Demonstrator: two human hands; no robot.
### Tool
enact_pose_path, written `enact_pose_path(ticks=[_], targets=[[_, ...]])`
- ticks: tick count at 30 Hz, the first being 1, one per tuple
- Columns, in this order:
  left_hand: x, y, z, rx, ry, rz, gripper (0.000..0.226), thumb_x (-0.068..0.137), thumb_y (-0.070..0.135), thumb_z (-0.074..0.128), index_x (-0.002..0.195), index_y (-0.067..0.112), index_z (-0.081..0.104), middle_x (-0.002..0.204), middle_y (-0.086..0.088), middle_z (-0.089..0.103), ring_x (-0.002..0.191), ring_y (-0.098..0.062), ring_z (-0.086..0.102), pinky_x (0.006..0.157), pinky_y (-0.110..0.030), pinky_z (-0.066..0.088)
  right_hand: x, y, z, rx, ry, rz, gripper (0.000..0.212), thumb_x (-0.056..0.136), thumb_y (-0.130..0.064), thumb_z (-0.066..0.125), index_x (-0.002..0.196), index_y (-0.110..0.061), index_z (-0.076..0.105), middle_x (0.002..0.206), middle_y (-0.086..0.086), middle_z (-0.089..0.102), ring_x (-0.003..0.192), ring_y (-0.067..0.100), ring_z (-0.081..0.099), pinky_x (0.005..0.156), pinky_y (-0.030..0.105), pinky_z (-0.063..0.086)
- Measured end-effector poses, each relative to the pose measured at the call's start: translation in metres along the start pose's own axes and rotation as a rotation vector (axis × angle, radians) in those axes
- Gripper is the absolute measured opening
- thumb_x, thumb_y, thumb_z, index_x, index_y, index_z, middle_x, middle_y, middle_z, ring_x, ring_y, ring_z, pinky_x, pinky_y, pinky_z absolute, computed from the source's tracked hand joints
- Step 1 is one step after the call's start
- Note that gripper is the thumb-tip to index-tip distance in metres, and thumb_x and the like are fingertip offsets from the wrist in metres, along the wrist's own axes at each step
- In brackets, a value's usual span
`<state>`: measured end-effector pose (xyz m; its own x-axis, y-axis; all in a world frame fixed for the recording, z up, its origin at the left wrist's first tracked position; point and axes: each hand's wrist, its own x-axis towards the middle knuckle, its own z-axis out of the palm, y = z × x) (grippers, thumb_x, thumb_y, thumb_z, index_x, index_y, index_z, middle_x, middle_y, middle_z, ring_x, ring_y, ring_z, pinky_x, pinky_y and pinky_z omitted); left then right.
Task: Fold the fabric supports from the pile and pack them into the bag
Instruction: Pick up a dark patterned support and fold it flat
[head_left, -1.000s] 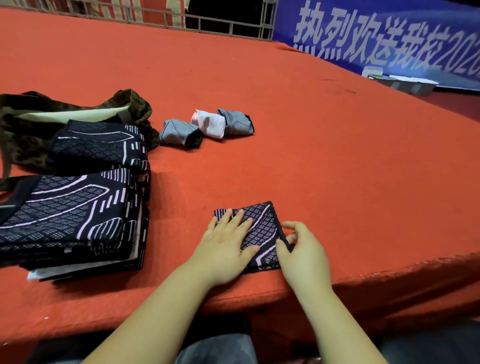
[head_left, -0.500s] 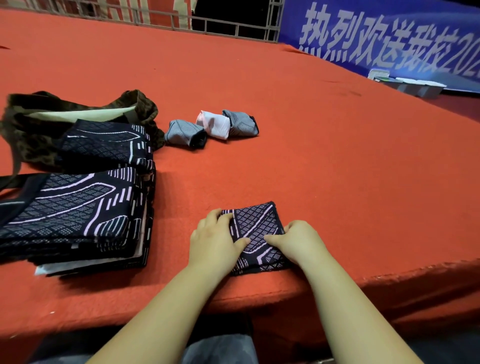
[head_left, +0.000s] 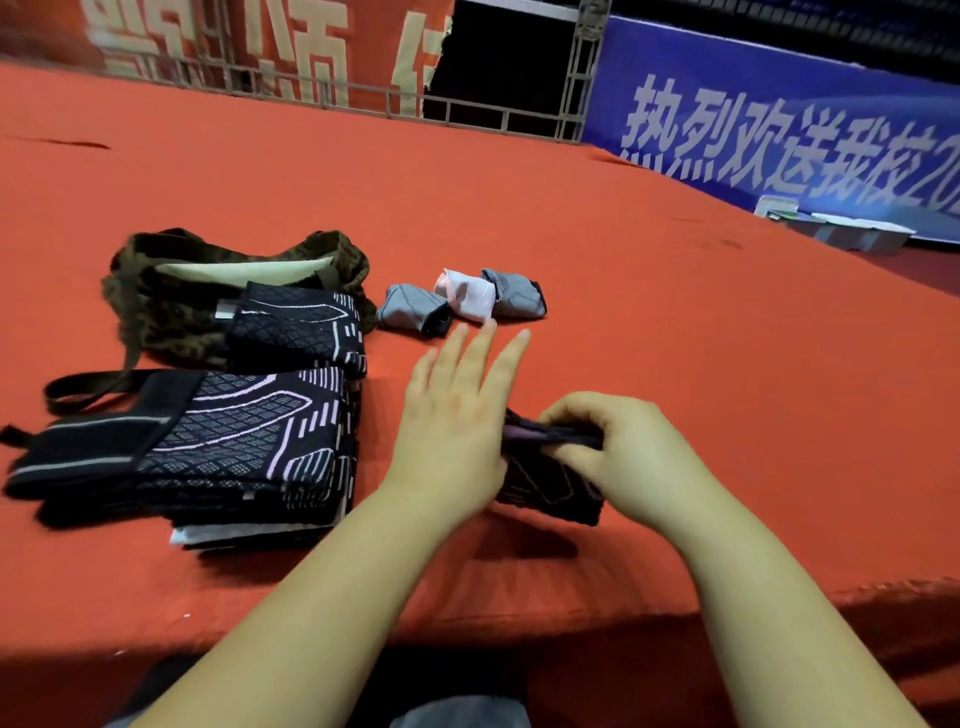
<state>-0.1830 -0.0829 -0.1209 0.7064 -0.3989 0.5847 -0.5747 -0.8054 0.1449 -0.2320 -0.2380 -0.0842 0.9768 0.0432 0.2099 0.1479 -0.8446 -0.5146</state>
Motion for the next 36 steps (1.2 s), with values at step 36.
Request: enact_pose_path(ticks=[36], targets=[[-0.042, -0.166, -0.106, -0.464, -0.173, -0.780, 0.056, 0.099, 0.044, 0.035, 0.078, 0.000, 0.061, 0.084, -0.012, 0.064, 0.085, -0.030, 0.057, 0.068, -0.032, 0.035, 0.060, -0.145, 0.110, 0.154, 0.158, 0.217, 0.033, 0.089, -0.048, 0.054, 0.079, -0.017, 0.052, 0.073, -0.007, 0.054, 0.079, 0.022, 0.052, 0.063, 0.031, 0.033]])
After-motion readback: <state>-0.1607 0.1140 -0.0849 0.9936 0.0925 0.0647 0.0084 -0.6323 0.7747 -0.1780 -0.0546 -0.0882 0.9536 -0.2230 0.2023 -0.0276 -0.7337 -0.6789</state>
